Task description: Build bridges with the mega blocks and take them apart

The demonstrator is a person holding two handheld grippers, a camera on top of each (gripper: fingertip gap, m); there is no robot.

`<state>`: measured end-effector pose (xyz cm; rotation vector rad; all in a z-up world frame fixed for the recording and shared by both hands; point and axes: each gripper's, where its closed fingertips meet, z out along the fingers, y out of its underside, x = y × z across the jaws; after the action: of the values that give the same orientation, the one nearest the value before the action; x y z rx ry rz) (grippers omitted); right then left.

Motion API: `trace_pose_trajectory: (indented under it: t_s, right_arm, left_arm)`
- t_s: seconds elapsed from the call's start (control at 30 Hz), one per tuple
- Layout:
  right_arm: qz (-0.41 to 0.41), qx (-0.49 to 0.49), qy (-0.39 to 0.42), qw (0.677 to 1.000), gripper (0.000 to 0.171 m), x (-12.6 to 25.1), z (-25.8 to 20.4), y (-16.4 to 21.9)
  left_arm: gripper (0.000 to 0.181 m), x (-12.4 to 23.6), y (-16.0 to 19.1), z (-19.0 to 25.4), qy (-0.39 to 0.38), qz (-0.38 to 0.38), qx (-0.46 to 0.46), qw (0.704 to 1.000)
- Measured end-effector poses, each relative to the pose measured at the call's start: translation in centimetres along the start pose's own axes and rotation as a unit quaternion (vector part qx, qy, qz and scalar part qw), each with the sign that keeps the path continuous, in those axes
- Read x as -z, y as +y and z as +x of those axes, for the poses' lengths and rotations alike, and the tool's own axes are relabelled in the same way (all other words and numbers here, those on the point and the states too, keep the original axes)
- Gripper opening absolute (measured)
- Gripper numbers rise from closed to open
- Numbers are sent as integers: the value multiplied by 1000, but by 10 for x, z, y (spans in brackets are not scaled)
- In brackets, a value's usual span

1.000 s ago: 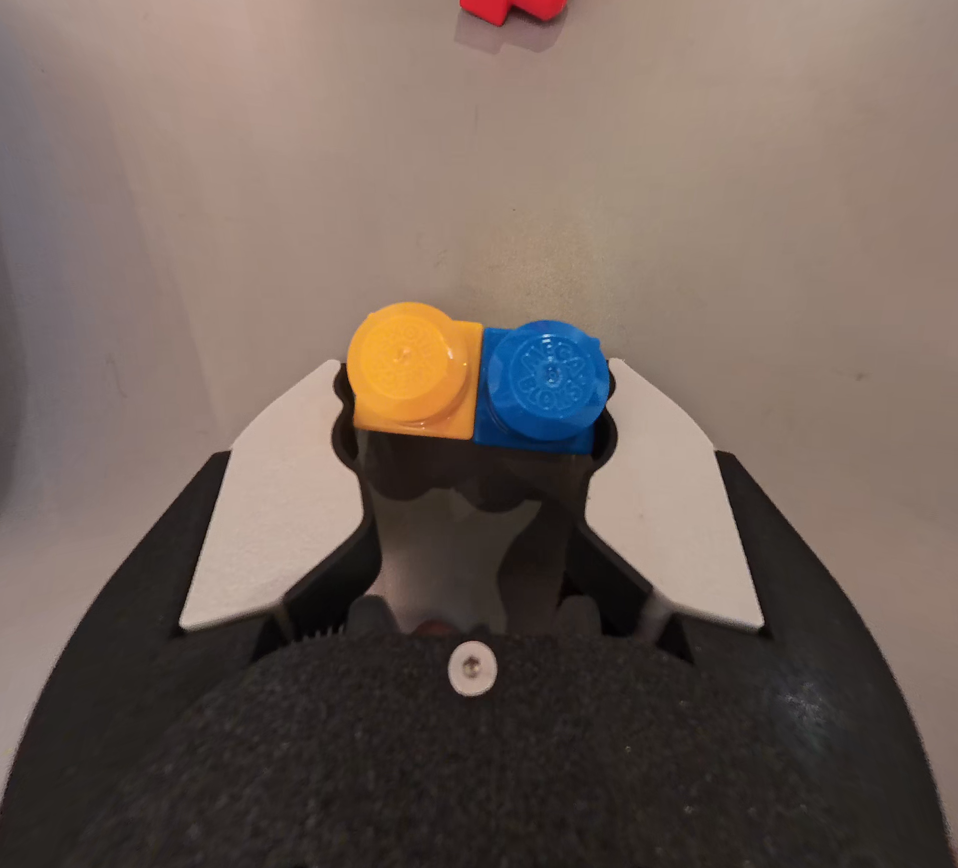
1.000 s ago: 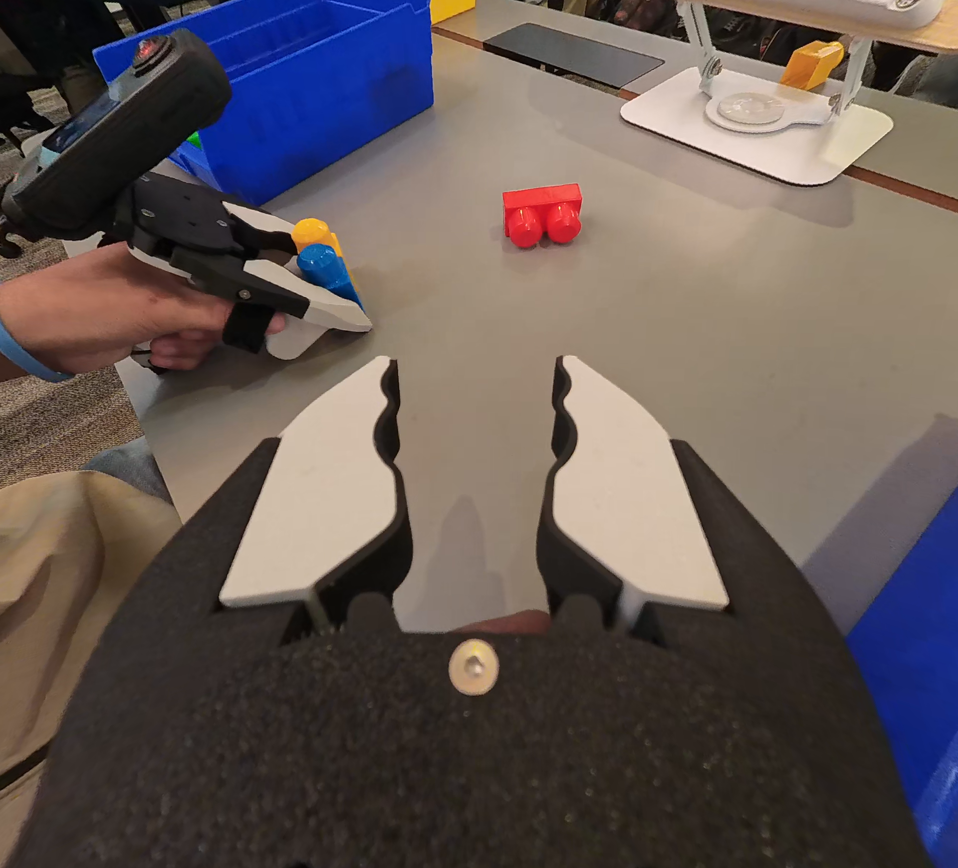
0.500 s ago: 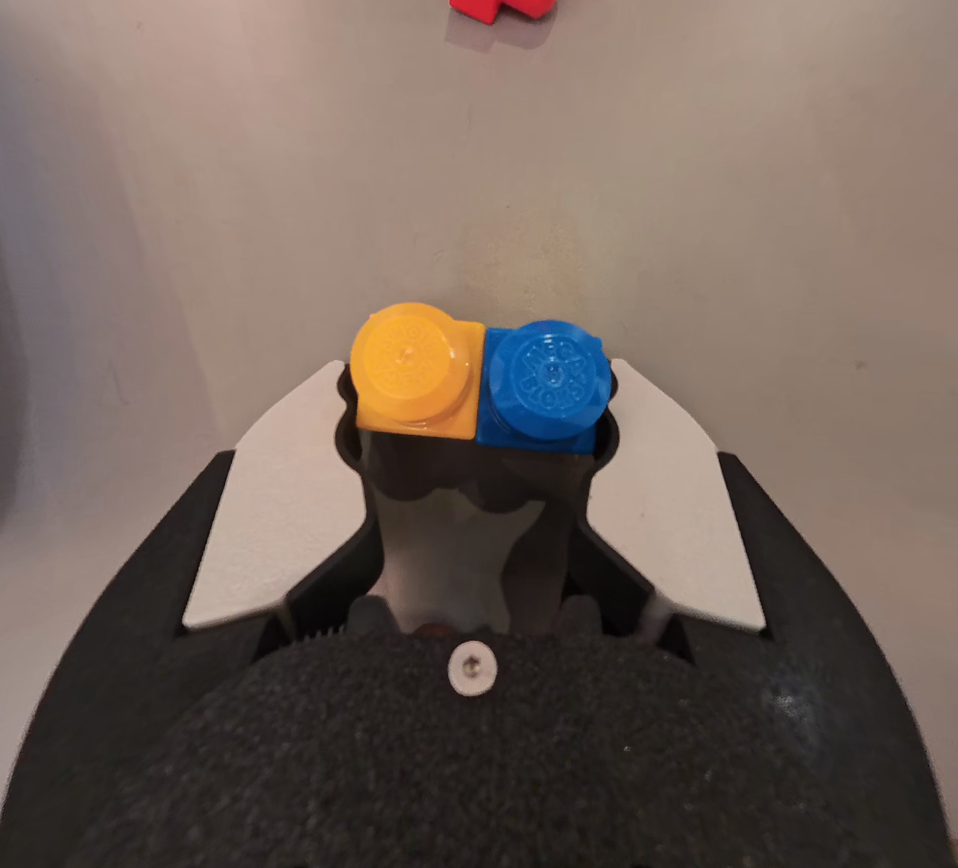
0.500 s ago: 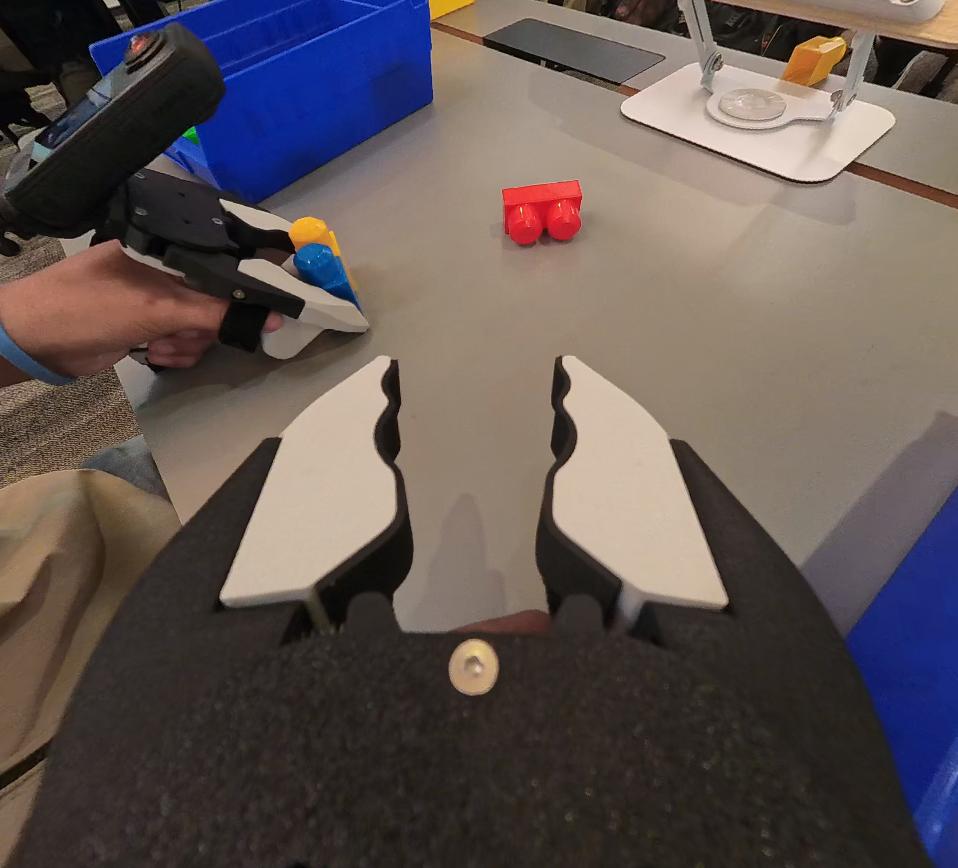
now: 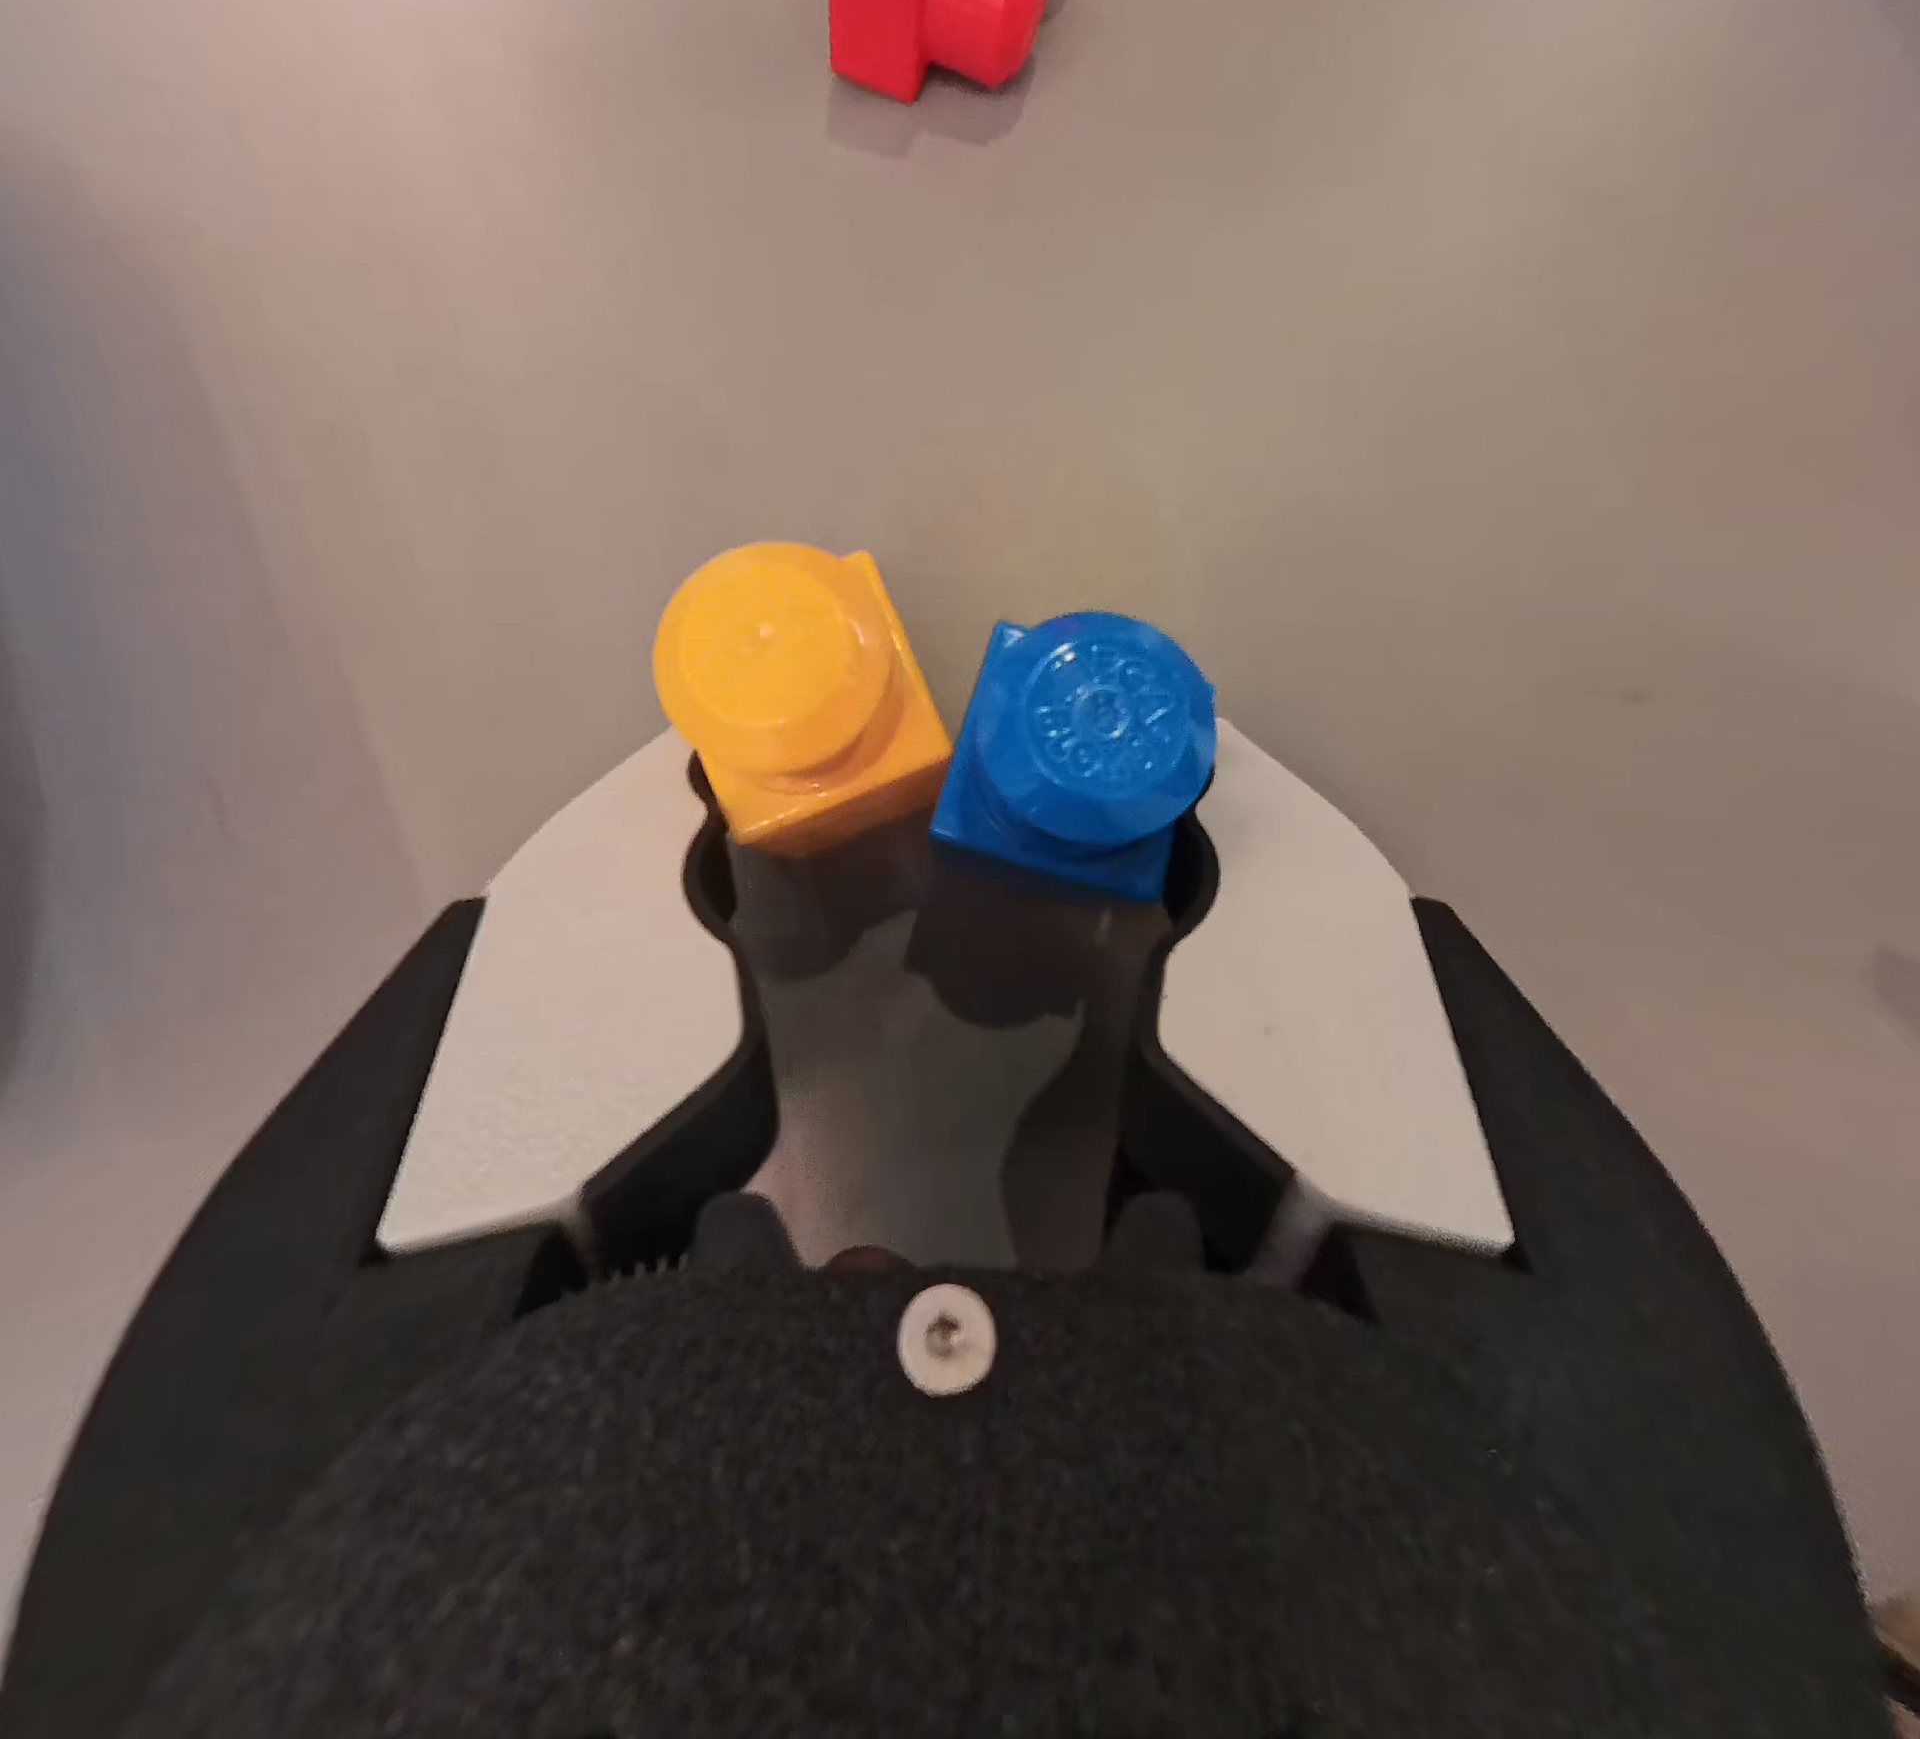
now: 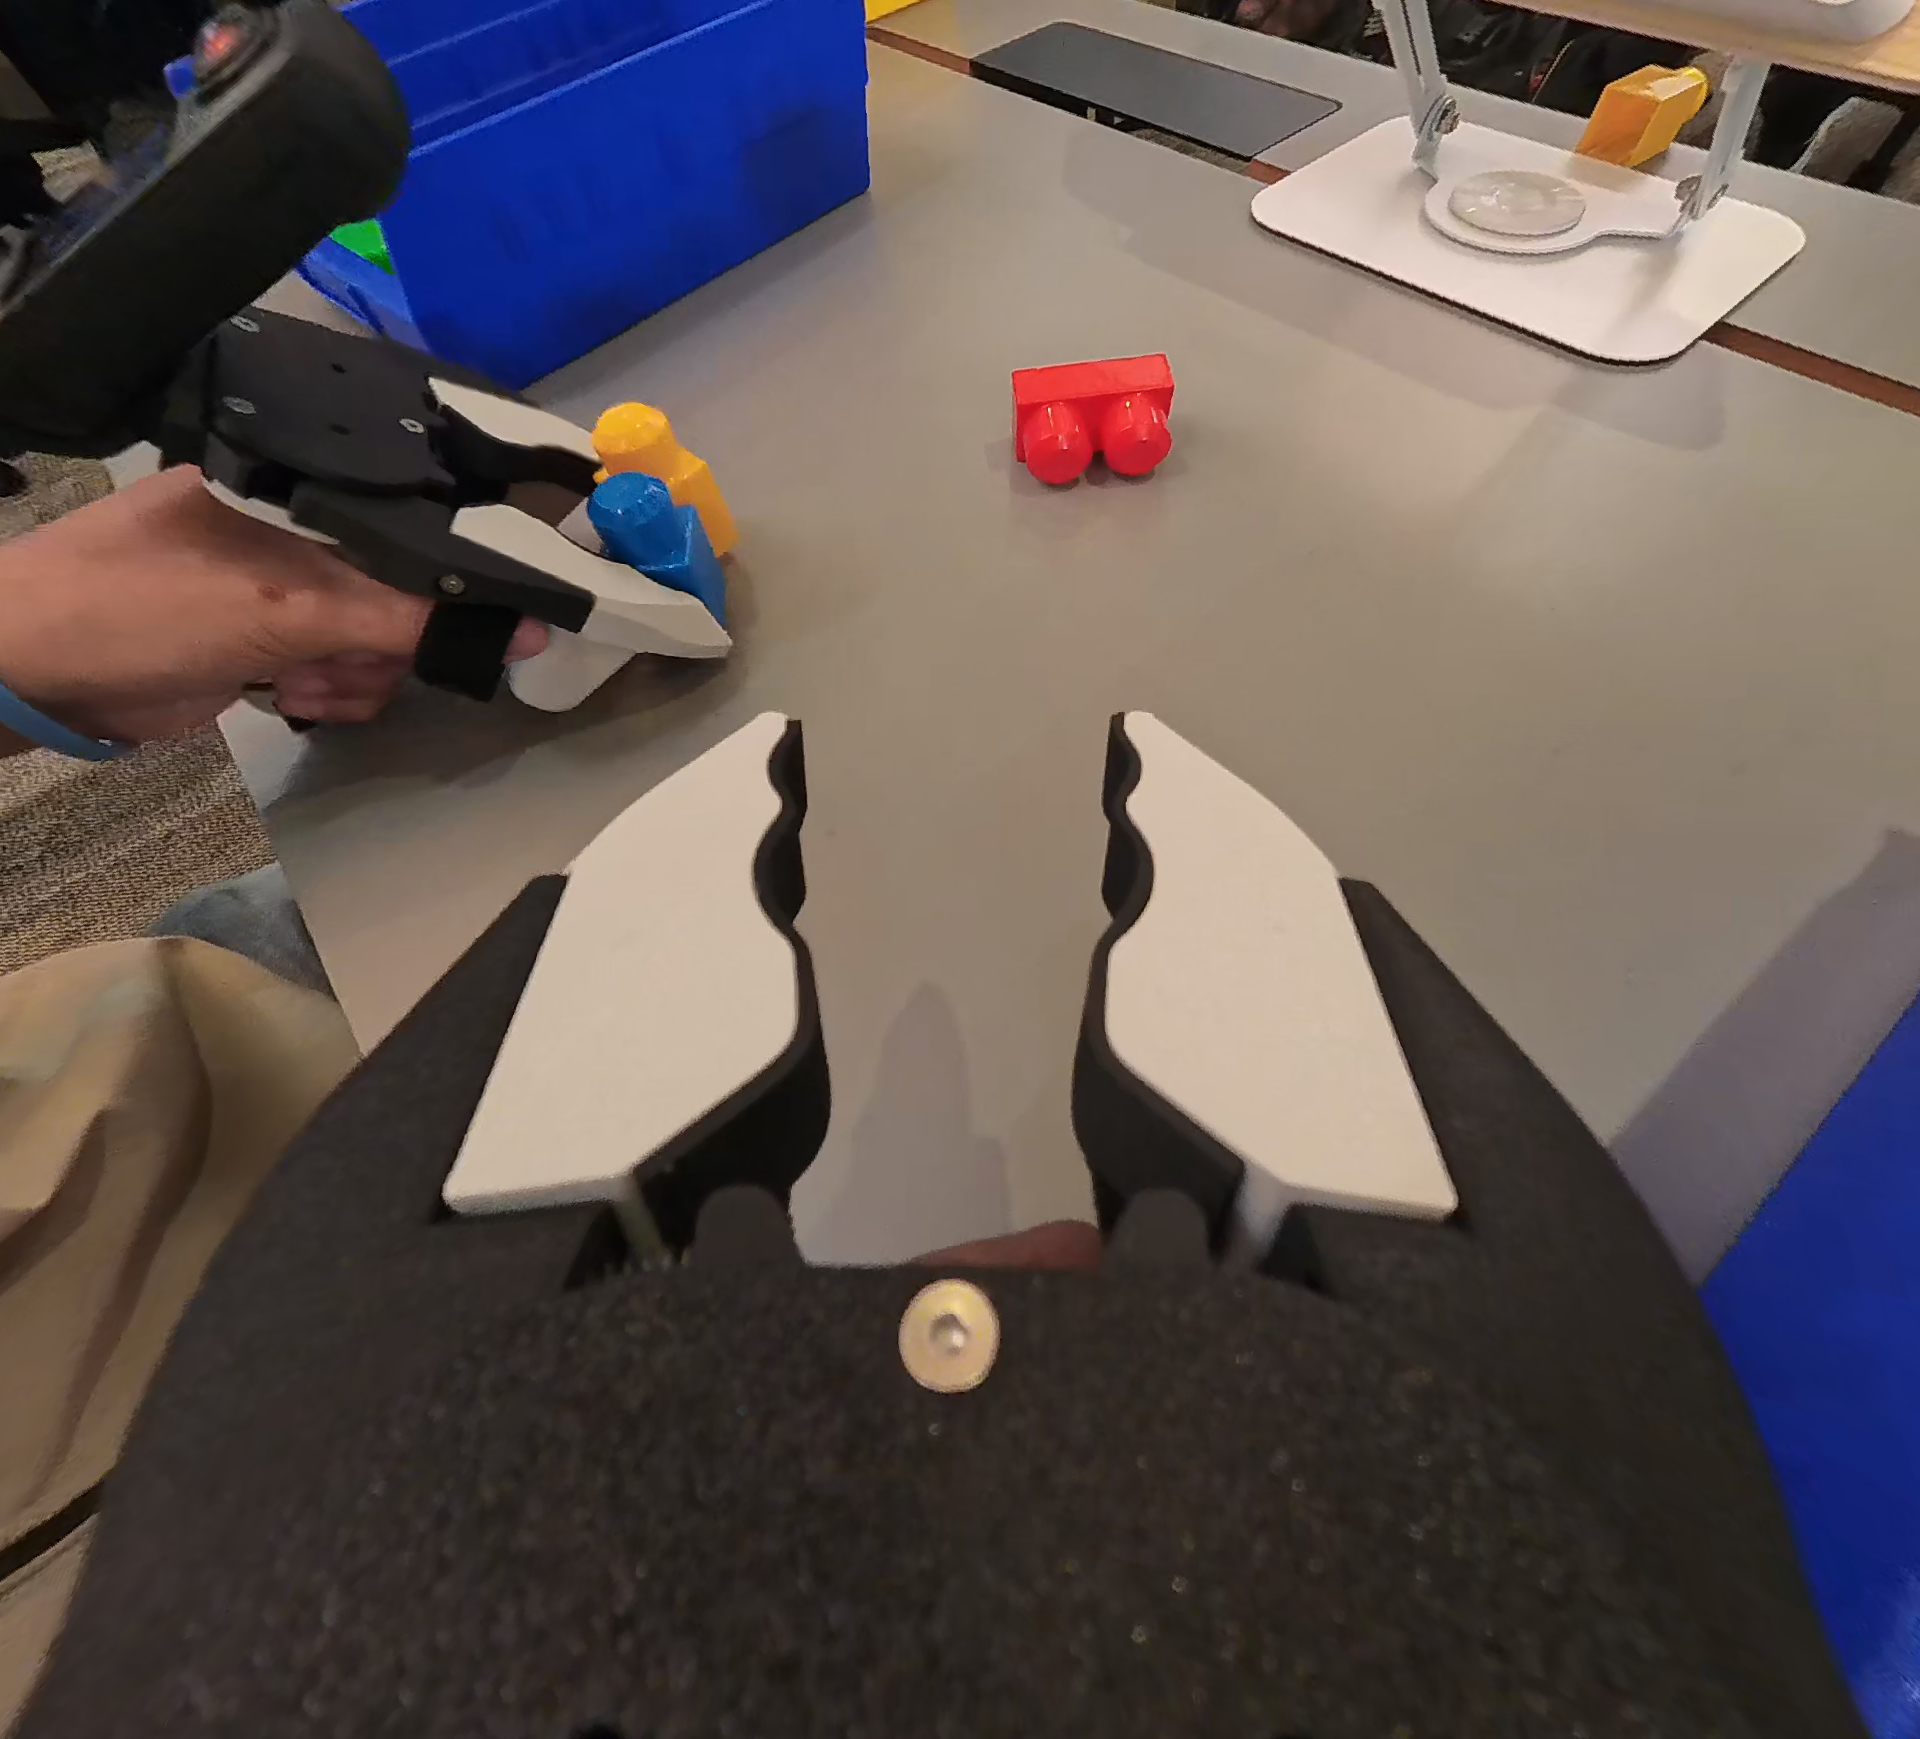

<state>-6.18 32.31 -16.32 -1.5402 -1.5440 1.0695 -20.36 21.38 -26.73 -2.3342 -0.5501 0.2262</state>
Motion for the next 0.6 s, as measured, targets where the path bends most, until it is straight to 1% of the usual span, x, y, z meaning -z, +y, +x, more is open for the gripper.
trace_pose_trajectory:
  t_s: [0.03,0.07,0.17,0.3,0.37,0.5,0.6]
  right_arm:
    - [-1,1,0,1000,55,0,-1,0]
    - [-2,2,0,1000,55,-1,-1,0]
    - [-2,3,1,1000,55,-1,-2,0]
    - [-5,6,1,1000,55,-2,-3,1]
    - [-6,6,1,1000,55,-3,-3,1]
    - [-8,9,2,1000,55,-3,-4,1]
    - [-9,10,4,1000,55,-4,-4,2]
  left_arm:
    - [83,-3,5,-1,4,-10,11,1000]
    - [82,-2,2,-1,4,-2,10,1000]
    - [82,-2,4,-2,3,-10,7,1000]
    - [82,4,4,6,20,-4,-27,999]
    - [82,10,3,10,31,1,-43,999]
    - [82,32,-7,24,75,36,-83,993]
    - [82,51,-16,35,120,71,-112,984]
